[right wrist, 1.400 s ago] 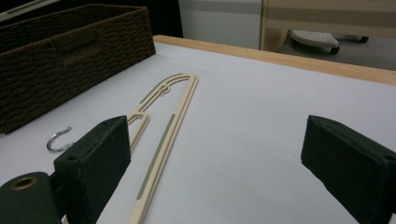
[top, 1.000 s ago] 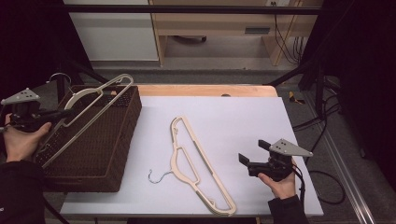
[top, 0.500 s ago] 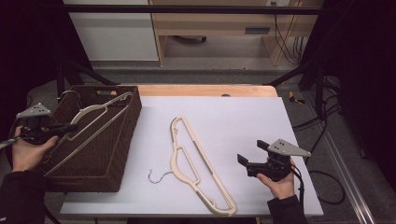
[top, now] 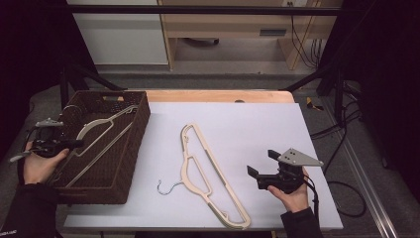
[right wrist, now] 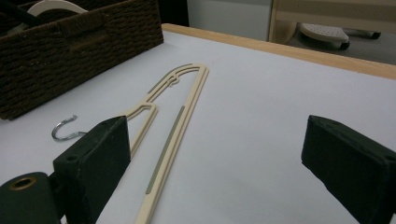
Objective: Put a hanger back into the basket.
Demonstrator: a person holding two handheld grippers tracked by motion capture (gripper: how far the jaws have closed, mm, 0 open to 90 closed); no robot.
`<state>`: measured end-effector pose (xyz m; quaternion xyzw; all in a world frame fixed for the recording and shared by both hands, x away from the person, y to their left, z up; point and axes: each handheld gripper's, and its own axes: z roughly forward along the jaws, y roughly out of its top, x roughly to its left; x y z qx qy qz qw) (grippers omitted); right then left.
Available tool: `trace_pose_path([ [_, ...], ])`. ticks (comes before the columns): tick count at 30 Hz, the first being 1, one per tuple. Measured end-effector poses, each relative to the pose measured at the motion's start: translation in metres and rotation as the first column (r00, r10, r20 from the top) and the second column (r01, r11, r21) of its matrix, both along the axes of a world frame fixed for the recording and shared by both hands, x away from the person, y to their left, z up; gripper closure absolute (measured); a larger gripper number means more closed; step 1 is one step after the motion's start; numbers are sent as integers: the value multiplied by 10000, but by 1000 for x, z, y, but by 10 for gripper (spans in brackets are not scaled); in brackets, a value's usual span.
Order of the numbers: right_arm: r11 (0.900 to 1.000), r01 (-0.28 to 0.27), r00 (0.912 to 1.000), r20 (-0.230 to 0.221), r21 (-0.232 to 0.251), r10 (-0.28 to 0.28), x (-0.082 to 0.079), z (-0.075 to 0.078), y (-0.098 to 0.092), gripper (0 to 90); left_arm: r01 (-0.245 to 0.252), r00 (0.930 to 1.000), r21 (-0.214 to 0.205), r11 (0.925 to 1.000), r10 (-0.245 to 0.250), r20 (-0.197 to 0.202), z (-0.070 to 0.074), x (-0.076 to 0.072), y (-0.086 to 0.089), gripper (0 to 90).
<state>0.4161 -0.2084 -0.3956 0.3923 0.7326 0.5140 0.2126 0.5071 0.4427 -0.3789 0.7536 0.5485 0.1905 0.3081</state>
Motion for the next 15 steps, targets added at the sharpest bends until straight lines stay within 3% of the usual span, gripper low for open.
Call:
trace_pose_path([
  [3, 10000, -82, 10000, -6, -27, 82, 0, 0, 3, 83, -589, 9982, -109, 9982, 588, -80, 2, -3, 6, 760],
  [5, 9999, -132, 9999, -25, -37, 132, 0, 0, 5, 83, -898, 9959, 99, 9959, 898, -80, 6, -7, 11, 706],
  [8, 9996, -233, 9997, 4, -177, 233, 0, 0, 9, 82, -858, 9954, -178, 9962, 864, 402, 12, -16, 16, 673],
  [9, 9992, -308, 9995, 0, -254, 308, 0, 0, 11, 81, -761, 9943, -300, 9967, 781, 728, 17, -24, 15, 652],
  [10, 9992, -305, 9995, 43, -276, 306, 0, 1, 13, 82, -761, 9943, -300, 9967, 781, 728, 17, -24, 15, 642],
  [15, 9985, -408, 9991, 78, -377, 411, -1, 4, 18, 80, -514, 9792, -823, 9953, 664, 1918, 31, -45, 4, 545],
])
